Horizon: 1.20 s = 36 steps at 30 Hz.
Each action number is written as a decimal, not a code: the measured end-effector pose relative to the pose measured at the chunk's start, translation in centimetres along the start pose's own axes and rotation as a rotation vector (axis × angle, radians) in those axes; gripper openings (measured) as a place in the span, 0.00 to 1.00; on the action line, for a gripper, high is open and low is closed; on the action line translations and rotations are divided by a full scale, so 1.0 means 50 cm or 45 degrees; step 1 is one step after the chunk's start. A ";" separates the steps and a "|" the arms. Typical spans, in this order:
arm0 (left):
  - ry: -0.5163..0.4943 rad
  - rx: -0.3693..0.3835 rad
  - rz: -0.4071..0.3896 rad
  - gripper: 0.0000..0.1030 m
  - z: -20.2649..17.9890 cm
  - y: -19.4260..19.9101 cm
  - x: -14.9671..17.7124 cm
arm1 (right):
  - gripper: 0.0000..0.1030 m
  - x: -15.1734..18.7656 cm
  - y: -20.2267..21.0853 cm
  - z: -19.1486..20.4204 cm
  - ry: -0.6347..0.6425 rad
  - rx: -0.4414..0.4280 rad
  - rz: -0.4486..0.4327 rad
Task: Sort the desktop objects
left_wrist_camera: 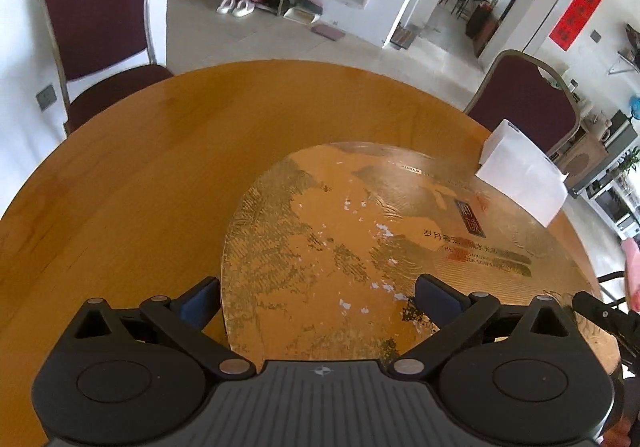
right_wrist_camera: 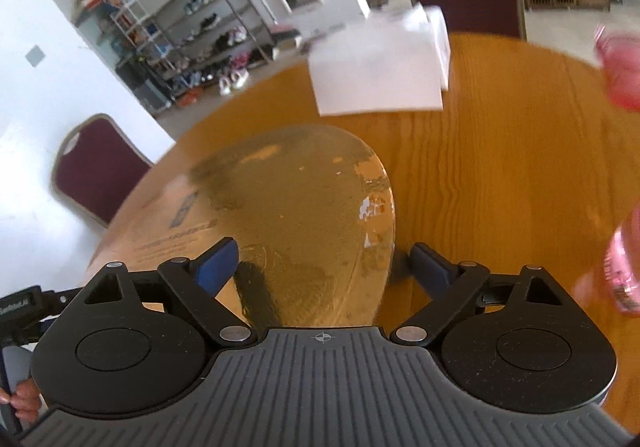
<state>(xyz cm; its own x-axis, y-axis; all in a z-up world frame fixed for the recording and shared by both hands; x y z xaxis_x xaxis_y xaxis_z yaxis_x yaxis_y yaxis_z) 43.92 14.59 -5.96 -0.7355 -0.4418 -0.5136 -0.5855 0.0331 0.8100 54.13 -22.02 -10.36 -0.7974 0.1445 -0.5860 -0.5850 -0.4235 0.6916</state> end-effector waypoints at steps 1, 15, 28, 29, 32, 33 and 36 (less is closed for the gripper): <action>0.015 0.012 0.005 0.98 0.002 0.010 0.004 | 0.90 0.001 0.018 0.008 0.017 0.006 -0.016; 0.081 0.238 -0.051 0.98 0.013 0.229 0.109 | 0.90 0.073 0.365 0.114 0.226 0.095 -0.262; -0.021 0.605 -0.067 0.98 -0.044 0.458 0.277 | 0.90 0.273 0.862 0.216 0.339 0.372 -0.520; -0.033 0.624 -0.069 0.98 -0.046 0.473 0.289 | 0.90 0.289 0.896 0.225 0.342 0.393 -0.536; -0.066 0.672 -0.066 0.98 -0.052 0.507 0.325 | 0.90 0.339 0.981 0.248 0.337 0.445 -0.572; -0.071 0.685 -0.059 0.98 -0.053 0.515 0.337 | 0.90 0.354 1.002 0.253 0.335 0.460 -0.581; -0.077 0.725 -0.035 0.98 -0.058 0.534 0.371 | 0.90 0.398 1.067 0.270 0.330 0.506 -0.609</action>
<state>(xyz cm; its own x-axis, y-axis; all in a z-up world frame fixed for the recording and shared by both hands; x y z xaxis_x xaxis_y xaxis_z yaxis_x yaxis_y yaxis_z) 15.66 4.68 6.97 -0.7257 -0.3981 -0.5612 -0.6838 0.5077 0.5241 5.08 -29.68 20.57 -0.4045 -0.0059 -0.9145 -0.9145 0.0023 0.4045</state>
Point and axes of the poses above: each gripper's, at about its wrist camera, not at the fingertips, and y roughly against the way its jaws point, z to its left, x to its underside, the point moved 2 cm from there along -y, roughly the way its jaws point, and after that the axes turned 1 degree about z, right-handed, at the moved point
